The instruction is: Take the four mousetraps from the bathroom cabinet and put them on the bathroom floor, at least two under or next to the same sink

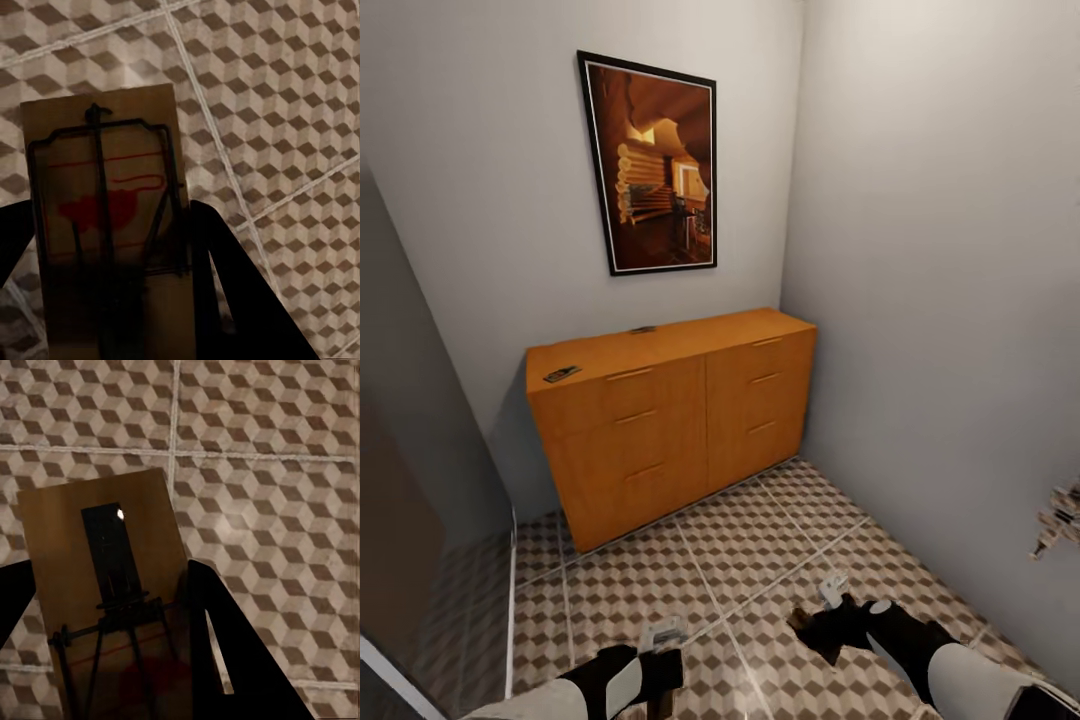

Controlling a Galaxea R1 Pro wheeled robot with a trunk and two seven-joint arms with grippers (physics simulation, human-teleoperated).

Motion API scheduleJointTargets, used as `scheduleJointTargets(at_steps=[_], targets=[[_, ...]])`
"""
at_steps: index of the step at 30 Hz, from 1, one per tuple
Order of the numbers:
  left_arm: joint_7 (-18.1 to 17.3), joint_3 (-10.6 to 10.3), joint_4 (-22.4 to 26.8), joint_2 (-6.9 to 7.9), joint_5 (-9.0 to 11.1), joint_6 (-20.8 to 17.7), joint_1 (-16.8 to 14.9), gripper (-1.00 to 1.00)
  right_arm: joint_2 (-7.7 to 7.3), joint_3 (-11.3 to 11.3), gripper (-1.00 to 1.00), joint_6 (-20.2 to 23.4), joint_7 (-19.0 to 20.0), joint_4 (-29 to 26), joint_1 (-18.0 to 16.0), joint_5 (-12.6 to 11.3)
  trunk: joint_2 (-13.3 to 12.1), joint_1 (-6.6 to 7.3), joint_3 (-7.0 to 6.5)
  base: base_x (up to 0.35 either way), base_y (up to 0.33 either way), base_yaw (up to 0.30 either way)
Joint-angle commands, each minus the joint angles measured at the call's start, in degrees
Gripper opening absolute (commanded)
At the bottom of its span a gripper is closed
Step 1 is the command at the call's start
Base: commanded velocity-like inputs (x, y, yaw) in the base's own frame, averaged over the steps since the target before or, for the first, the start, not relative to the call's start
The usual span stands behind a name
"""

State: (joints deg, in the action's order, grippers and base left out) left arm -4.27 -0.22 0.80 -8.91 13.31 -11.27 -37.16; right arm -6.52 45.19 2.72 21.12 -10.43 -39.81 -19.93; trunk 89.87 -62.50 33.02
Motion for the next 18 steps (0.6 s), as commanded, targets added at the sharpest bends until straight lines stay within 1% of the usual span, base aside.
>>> scheduleJointTargets(at_steps=[1,3,4,6,9,10,11,12,15,18], targets=[[-0.04,-0.22,0.06,0.12,0.23,0.5,1.02,-1.0,0.24,0.32,-1.0,-3.29,-0.91,1.34,0.84,-0.63,0.03,0.04,0.05,-0.3,0.0,0.0],[-0.04,-0.46,0.05,0.19,0.22,1.14,2.21,-1.0,0.33,0.33,-1.0,-5.89,-1.38,2.23,2.28,-0.62,0.03,0.04,0.05,-0.23,0.0,0.0],[-0.04,-0.5,0.03,0.26,0.22,1.56,2.58,-1.0,0.34,0.33,-1.0,-6.46,-1.46,2.4,3.04,-0.59,0.03,0.04,0.05,-0.12,0.0,0.0],[-0.03,-0.55,0.0,0.45,0.23,2.73,3.13,-1.0,0.36,0.34,-1.0,-7.21,-1.56,2.63,4.54,-0.6,0.03,0.04,0.05,-0.05,0.0,0.0],[-0.07,-0.57,-0.01,0.84,0.24,3.39,3.71,-1.0,0.37,0.34,-1.0,-8.09,-1.63,2.94,6.08,-0.63,0.03,0.04,0.05,-0.017,0.0,0.0],[-0.09,-0.55,-0.03,1.04,0.29,3.47,3.84,-1.0,0.37,0.34,-1.0,-8.89,-1.65,3.35,6.69,-0.63,0.03,0.04,0.05,-0.007,0.0,0.0],[-0.1,-0.55,-0.06,1.24,0.34,3.55,3.99,-1.0,0.37,0.34,-1.0,-10.67,-1.67,4.1,7.57,-0.63,0.03,0.04,0.05,-0.003,0.0,0.0],[-0.11,-0.56,-0.07,1.28,0.36,3.56,4.03,-1.0,0.37,0.34,-1.0,-11.4,-1.68,4.33,7.83,-0.63,0.03,0.04,0.05,-0.003,0.0,0.0],[-0.12,-0.54,-0.79,1.38,0.39,3.61,4.28,-1.0,0.37,0.34,-1.0,-15.81,-1.69,5.48,9.0,-0.7,0.03,0.04,0.05,-0.001,0.0,0.0],[-0.12,-0.53,-1.79,1.36,0.4,3.56,4.34,-1.0,0.4,0.34,-1.0,-17.41,-1.69,6.28,9.33,-0.76,0.03,0.04,0.05,0.0,0.0,0.0]])
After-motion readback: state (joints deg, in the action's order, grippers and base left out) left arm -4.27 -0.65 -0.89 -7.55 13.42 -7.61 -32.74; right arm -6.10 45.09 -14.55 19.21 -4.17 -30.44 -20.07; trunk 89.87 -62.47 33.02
